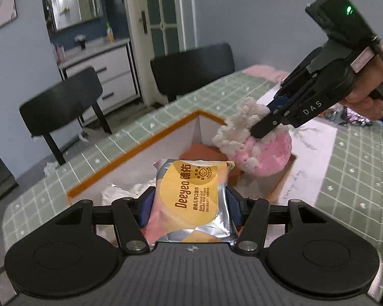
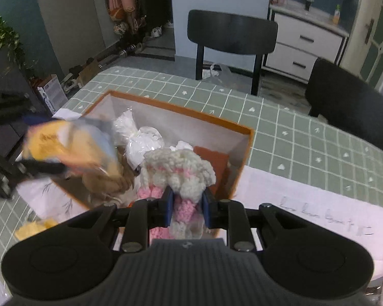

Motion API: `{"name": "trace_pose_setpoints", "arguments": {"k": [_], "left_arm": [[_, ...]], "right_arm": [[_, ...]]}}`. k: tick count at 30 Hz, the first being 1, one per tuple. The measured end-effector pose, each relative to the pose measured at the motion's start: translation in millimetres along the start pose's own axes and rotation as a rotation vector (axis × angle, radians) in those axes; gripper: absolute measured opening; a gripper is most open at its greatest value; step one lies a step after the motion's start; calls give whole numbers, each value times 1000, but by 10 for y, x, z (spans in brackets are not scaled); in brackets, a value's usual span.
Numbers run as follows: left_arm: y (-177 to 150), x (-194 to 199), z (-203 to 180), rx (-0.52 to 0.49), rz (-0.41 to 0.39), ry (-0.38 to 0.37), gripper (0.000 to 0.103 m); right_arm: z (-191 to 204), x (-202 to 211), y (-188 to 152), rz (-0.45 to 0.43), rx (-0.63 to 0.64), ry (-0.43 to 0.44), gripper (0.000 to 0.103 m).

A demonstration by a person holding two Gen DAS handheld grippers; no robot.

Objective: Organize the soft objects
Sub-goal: 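Lower into the box and open the left gripper on the packet while the right releases the crocheted piece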

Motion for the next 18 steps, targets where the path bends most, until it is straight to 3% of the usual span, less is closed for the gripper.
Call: {"name": "trace_pose_setpoints", "arguments": {"k": [7,18], "left_arm": [[-136,-523,111,40,101,43,65],[-217,-754,43,-29,176,95,65]], "right_arm": [[-59,-606,8,70,-76,14,22],[13,-1071,-112,147,-77,40,22]]}}
Point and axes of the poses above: each gripper's, at about its wrist camera, not at the fingertips, and x roughly against the way its jaws point, z to its left, y to its top, the point moved 8 cm from there along -x, roughly the way its jaws point, and after that the axes turned 3 degrees about y, right-handed, at the moved point
